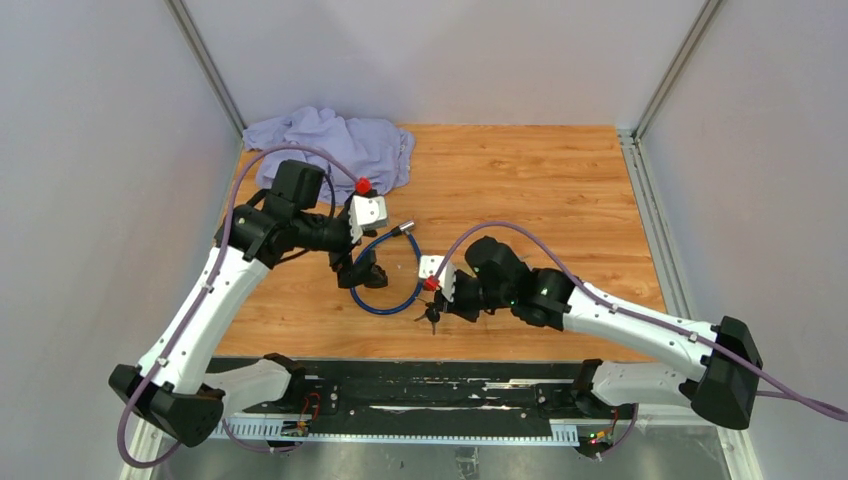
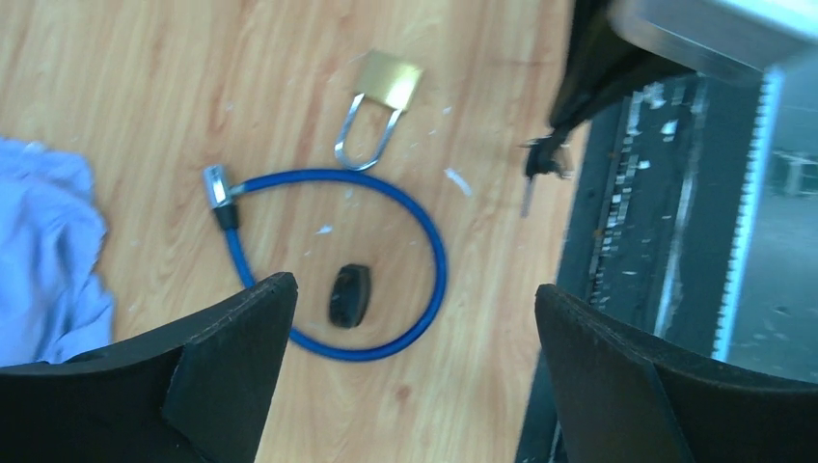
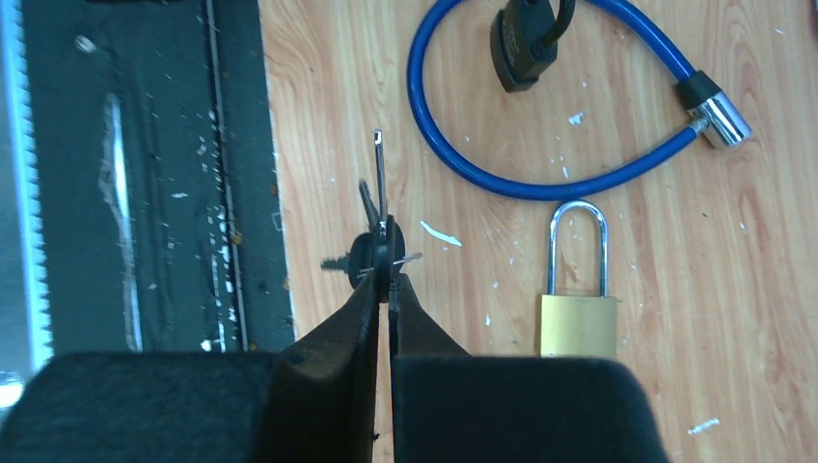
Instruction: Unlock with the key
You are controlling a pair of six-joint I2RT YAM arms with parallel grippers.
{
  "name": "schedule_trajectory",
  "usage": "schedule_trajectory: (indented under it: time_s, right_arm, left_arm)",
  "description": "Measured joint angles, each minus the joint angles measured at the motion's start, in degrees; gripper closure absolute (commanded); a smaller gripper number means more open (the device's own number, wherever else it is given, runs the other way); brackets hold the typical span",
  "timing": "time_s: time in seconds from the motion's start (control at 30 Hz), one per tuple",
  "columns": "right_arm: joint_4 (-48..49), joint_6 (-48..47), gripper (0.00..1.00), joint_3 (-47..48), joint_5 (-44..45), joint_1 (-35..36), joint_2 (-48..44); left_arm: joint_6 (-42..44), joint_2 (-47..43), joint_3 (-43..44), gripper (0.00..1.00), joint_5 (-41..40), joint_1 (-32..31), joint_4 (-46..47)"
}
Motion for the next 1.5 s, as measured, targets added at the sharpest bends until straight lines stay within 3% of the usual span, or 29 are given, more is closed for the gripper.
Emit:
schedule_trajectory:
  time_s: [0.27, 0.53, 0.77, 1.0, 1.5]
  right_arm:
    - [-4.81, 4.59, 0.99, 8.59, -11.85, -3.39, 3.02]
    - [-8.33, 5.60, 0.99, 15.43, -15.19, -3.43, 7.91]
    - [-10.49, 5.57, 0.99, 17.64, -15.32, -4.20, 9.66]
    - [-10.82, 6.10, 0.99, 19.74, -15.56, -4.44, 11.93]
    - [-10.62, 9.66, 0.99, 20.37, -18.51, -6.01, 12.37]
  left_arm:
    - [-1.70, -3.98, -6.19, 0.20, 14.51, -0.02, -0.44]
    - [-3.23, -0.33, -6.32, 0.35, 20.41, -2.27, -0.55]
    - [-3.65, 0.24, -6.38, 0.45, 21.73, -2.54, -0.57]
    - [-3.85, 1.29, -7.34, 0.45, 21.16, -2.54, -0.07]
    - [-11.82, -1.36, -11.52, 0.63, 17.64, -2.54, 10.82]
